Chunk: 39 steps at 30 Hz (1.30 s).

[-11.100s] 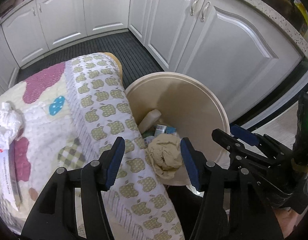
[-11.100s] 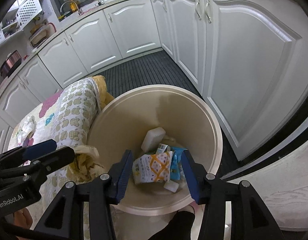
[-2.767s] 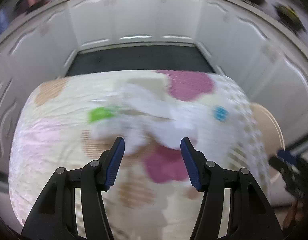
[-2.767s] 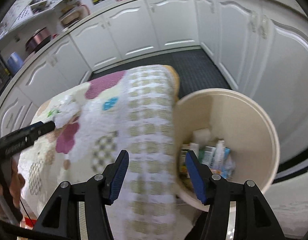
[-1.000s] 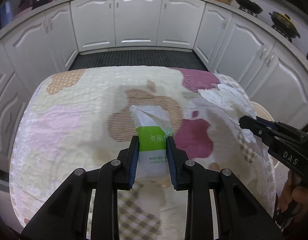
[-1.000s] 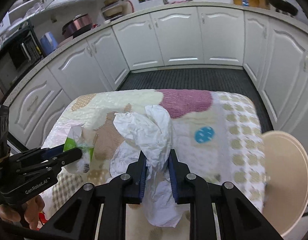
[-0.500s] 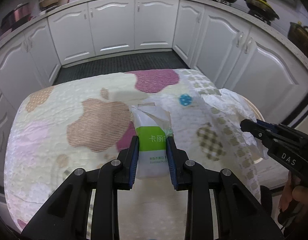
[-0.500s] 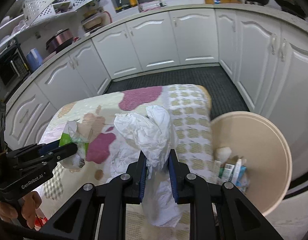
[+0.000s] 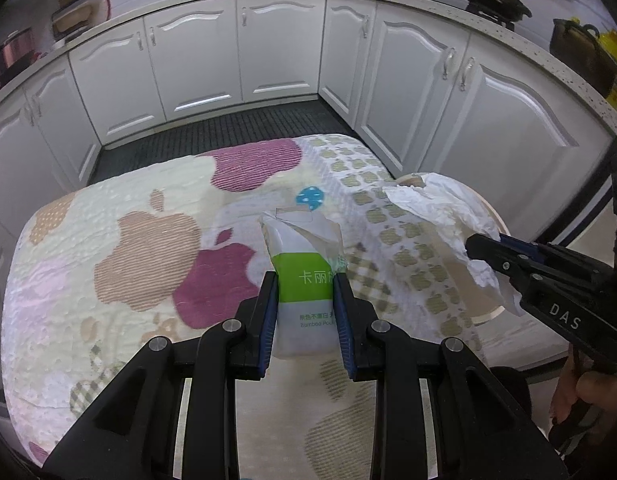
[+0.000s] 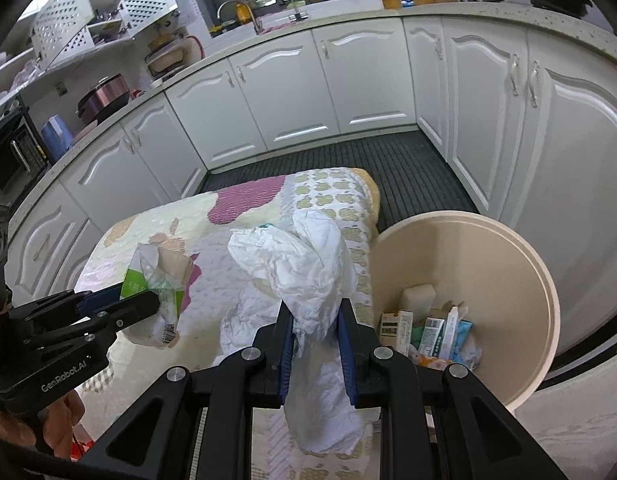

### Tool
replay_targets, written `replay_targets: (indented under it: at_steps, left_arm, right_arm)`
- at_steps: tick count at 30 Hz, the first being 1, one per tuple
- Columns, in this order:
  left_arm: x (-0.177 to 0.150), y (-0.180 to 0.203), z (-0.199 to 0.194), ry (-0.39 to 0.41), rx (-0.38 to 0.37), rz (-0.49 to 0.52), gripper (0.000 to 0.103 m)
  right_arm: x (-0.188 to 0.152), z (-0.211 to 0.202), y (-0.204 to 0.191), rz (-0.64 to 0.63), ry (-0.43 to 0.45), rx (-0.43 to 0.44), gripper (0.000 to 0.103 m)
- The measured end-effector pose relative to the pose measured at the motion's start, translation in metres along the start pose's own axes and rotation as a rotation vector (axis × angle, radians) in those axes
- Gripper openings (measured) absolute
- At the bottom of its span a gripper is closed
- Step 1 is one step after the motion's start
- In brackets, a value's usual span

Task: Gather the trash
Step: 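Carry the tissue pack and white tissues over the beige bin and release both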

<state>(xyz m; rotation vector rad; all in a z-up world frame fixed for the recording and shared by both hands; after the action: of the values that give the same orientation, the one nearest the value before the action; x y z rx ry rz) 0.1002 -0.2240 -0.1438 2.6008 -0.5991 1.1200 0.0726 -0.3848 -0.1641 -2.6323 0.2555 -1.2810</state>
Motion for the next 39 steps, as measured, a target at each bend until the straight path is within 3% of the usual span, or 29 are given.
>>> replay_targets:
  at_steps: [24,31,33,35,39]
  left_arm:
    - [0.018,0.115,0.070,-0.099,-0.202,0.020,0.025]
    - [0.021,0.136,0.095,-0.111,-0.226,0.004,0.036]
    - [0.019,0.137,0.099,-0.115,-0.237,-0.009,0.043]
    - [0.019,0.138,0.101,-0.104,-0.241,-0.013,0.058]
    - [0.023,0.135,0.095,-0.059,-0.231,0.004,0.068]
  right_arm:
    - [-0.018,0.008,0.113,0.136,-0.040,-0.166,0.019]
    - [-0.021,0.023,0.148,0.189,-0.050,-0.204,0.019]
    - [-0.022,0.026,0.154,0.197,-0.050,-0.209,0.026]
    - [-0.024,0.030,0.158,0.196,-0.059,-0.213,0.051]
    - [-0.028,0.030,0.160,0.199,-0.065,-0.216,0.053]
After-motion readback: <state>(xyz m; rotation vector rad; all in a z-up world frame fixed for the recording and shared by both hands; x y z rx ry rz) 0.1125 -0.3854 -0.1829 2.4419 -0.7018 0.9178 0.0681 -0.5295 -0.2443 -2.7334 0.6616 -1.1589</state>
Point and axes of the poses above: each gripper's, at about its wrist camera, not at the fingertips, and z roughly the way its jaws point, y to its right, x to its top, the point moved 8 cm from there along z, roughly the way its jaws point, and after that the axes turned 11 degrees about y, right-handed, at the moved point
